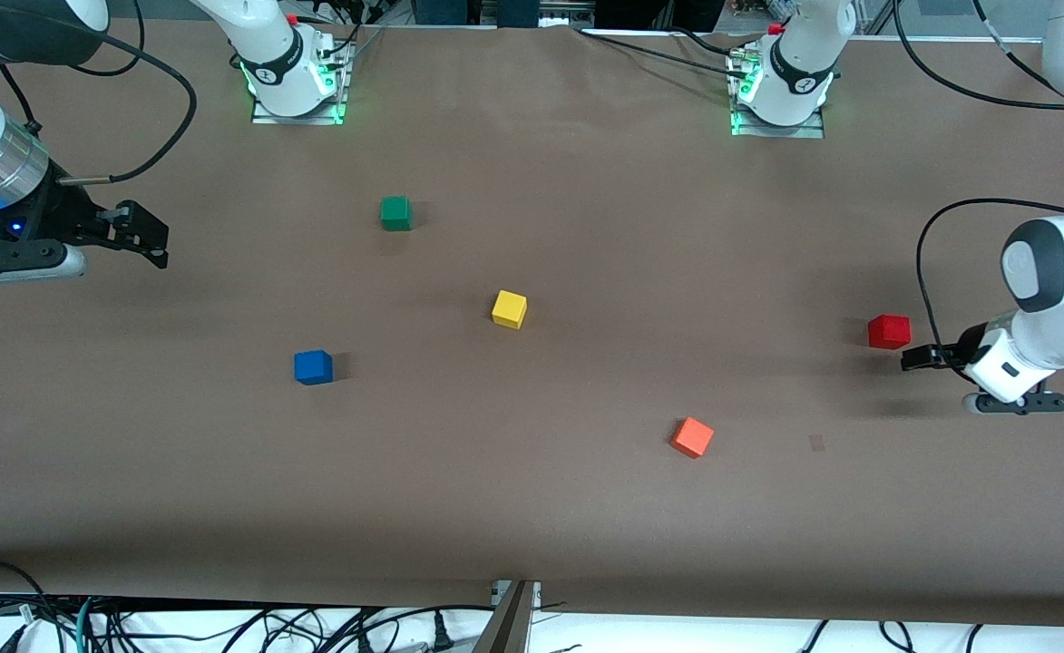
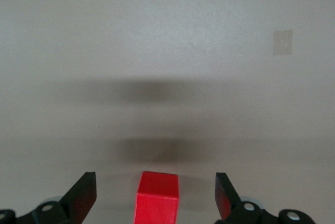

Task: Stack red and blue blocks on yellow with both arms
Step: 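Lower the left gripper onto the red cube and close it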

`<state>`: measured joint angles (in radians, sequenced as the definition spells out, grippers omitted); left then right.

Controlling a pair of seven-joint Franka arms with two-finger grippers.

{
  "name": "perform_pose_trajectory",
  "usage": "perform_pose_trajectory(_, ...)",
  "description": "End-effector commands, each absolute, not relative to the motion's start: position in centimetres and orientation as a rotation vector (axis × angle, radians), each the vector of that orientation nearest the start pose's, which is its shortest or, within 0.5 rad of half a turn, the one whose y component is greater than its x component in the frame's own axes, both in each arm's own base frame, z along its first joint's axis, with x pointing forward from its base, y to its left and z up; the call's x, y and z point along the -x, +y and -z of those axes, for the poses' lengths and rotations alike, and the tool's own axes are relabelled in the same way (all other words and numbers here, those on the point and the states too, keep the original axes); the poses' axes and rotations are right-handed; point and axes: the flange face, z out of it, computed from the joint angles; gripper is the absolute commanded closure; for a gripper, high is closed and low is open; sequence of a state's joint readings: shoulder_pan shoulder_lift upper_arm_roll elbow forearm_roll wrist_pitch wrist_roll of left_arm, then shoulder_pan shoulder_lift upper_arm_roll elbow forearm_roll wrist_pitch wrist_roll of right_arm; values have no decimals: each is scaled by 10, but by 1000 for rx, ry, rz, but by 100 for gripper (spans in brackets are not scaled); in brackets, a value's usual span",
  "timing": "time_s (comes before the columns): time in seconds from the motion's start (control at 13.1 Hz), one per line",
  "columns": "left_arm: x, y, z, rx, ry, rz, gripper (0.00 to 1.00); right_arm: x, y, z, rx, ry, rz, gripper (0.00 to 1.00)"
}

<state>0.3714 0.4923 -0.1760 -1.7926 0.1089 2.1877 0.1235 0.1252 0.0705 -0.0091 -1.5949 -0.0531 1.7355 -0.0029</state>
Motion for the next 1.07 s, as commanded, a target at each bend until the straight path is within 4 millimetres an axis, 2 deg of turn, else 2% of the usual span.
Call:
perform_pose_trajectory(0.0,-607,143,-257,3157,32,-133,0,-587,64,-593,3177,-201,112,0)
perform_pose_trajectory(0.31,-588,147,-236,3174,74,-182,0,-587,64,-593,3177,-199,114,0)
perform_pose_trajectory(0.99,-559,150,-207,3186,50,-207,0,-587,64,-593,3177,-197,112,0)
